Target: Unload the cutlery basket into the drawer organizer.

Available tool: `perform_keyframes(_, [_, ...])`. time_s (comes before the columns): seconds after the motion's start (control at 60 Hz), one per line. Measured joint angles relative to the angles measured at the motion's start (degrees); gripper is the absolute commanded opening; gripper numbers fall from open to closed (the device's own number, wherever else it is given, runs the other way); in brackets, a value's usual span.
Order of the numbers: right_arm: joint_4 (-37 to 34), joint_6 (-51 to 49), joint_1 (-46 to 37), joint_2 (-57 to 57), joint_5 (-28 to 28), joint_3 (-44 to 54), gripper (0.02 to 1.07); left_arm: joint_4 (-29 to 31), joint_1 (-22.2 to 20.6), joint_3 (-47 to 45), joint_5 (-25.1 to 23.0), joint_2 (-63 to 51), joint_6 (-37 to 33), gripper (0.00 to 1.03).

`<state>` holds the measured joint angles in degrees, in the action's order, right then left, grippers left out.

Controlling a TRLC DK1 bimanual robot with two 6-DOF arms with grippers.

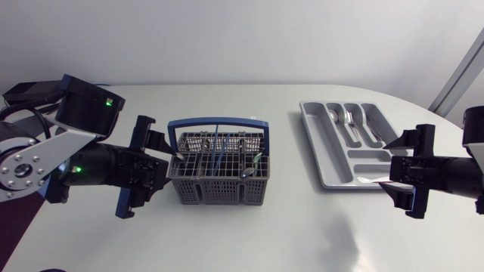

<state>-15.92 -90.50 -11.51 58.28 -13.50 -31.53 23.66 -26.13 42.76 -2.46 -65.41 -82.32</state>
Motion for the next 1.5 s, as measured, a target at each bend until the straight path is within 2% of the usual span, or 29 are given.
perform_keyframes(0.15, [-5.1, 3.0, 3.5, -7.0, -0.7, 1.4, 1.03, -1.9, 0.0, 0.0, 0.2, -0.4, -2.9, 0.59])
perform_keyframes(0.217, [-7.1, 4.0, 4.7, -9.4, -1.1, 2.0, 1.03, -2.0, 0.0, 0.0, 0.5, -1.3, -4.0, 0.50])
perform_keyframes(0.317, [-9.7, 5.4, 6.2, -12.5, -1.4, 2.6, 1.03, -2.6, 0.0, 0.0, 1.2, -2.4, -6.0, 0.42])
perform_keyframes(0.75, [-19.4, 12.5, 14.8, -25.3, -1.5, 4.2, 1.03, -9.3, 0.1, 0.8, 3.7, -6.5, -11.8, 0.42])
perform_keyframes(0.883, [-21.5, 14.8, 17.4, -28.4, -1.5, 4.3, 1.03, -10.4, 0.1, 0.8, 4.4, -7.7, -12.9, 0.26])
perform_keyframes(1.017, [-23.3, 16.3, 18.9, -30.9, -1.5, 4.4, 1.03, -10.7, 0.1, 0.8, 4.5, -8.3, -13.7, 0.23])
perform_keyframes(1.15, [-24.7, 17.6, 20.4, -33.3, -1.3, 5.4, 1.03, -11.5, 0.1, 0.8, 4.5, -8.7, -13.9, 0.09])
perform_keyframes(1.5, [-26.2, 20.2, 23.5, -36.2, 0.2, 6.9, 1.03, -12.2, 0.1, 1.1, 4.5, -8.5, -14.2, 0.09])
